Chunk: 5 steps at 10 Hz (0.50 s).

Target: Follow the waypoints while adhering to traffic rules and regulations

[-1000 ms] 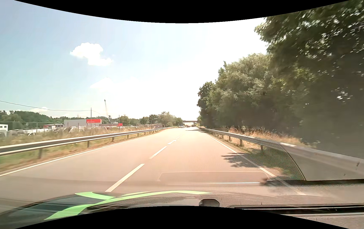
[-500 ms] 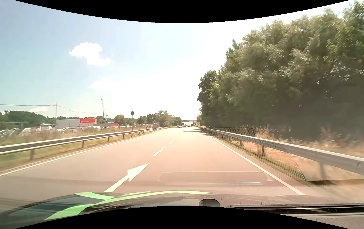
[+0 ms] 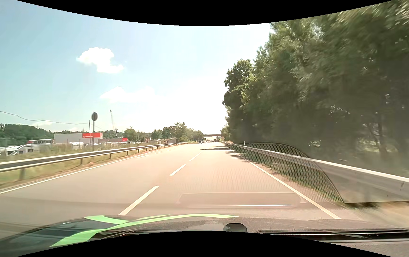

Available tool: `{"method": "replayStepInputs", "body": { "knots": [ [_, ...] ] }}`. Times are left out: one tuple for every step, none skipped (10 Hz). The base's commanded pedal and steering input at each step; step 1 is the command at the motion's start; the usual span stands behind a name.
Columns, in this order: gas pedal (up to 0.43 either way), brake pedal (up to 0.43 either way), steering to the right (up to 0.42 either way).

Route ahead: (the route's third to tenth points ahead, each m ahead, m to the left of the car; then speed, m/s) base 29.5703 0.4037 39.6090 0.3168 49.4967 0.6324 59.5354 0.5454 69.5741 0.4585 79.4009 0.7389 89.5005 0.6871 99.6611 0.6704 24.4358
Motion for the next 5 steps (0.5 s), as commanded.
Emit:
{"method": "replayStepInputs", "body": {
  "knots": [
    [0.169,0.000,-0.001],
    [0.169,0.000,-0.002],
    [0.169,0.000,-0.001],
    [0.169,0.000,-0.002],
    [0.169,0.000,-0.002]
  ]
}}
